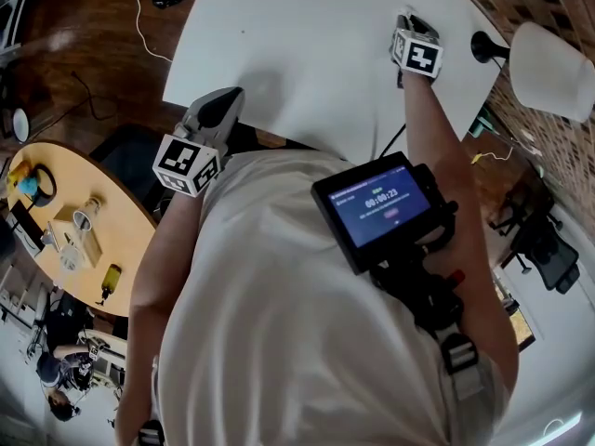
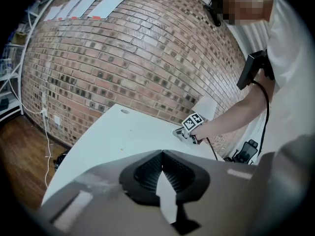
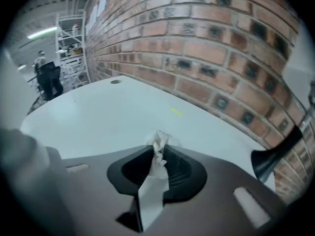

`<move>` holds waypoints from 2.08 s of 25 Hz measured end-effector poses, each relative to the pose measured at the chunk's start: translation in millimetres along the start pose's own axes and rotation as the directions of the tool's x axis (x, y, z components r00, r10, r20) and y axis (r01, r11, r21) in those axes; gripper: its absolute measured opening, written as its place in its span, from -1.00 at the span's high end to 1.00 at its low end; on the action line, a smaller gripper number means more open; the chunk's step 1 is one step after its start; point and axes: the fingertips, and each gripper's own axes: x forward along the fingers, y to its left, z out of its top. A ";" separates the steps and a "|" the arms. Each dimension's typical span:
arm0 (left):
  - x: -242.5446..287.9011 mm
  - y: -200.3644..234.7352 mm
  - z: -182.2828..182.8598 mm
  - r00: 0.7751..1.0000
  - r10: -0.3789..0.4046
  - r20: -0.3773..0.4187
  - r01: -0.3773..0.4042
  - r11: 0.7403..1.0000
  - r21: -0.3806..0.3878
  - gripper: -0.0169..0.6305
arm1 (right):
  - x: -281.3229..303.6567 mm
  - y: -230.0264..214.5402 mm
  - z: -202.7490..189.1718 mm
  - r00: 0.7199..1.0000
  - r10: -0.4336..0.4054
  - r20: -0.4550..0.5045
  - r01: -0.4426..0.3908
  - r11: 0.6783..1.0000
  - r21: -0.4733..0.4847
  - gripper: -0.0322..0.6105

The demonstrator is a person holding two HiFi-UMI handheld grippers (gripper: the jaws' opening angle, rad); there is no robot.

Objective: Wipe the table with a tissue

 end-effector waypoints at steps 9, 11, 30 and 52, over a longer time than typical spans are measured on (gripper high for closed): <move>-3.5 3.6 2.8 1.000 -0.002 0.021 0.003 1.000 -0.004 0.93 | -27.8 181.8 17.5 0.933 0.361 0.004 -0.321 0.836 -0.445 0.70; -4.3 7.2 3.3 1.000 0.006 0.025 -0.005 1.000 -0.011 0.93 | -36.7 206.4 9.9 0.875 0.480 -0.056 -0.442 0.747 -0.497 0.69; -71.3 91.1 0.1 0.992 0.117 0.045 -0.113 0.990 -0.084 0.93 | 25.6 257.9 104.0 0.938 0.345 -0.021 -0.320 0.845 -0.429 0.68; -70.0 143.1 36.7 0.997 -0.050 0.066 0.051 0.999 -0.015 0.93 | -35.2 279.4 32.2 0.956 0.291 0.017 -0.269 0.904 -0.332 0.68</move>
